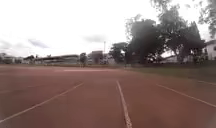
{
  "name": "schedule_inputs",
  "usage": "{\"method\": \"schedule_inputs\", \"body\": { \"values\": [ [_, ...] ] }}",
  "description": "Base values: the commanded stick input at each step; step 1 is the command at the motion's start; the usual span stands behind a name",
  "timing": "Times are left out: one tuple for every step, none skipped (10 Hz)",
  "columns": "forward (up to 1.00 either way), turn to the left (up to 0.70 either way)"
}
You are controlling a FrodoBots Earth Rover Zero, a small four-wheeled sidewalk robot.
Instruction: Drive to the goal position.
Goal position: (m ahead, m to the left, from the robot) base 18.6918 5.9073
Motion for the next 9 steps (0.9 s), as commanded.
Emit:
{"method": "schedule_inputs", "body": {
  "values": [
    [0.7,0.0],
    [0.7,0.0],
    [0.7,0.0],
    [0.7,0.0],
    [0.7,0.0],
    [0.7,0.0],
    [0.7,0.0],
    [0.7,0.0],
    [0.7,0.0]
  ]
}}
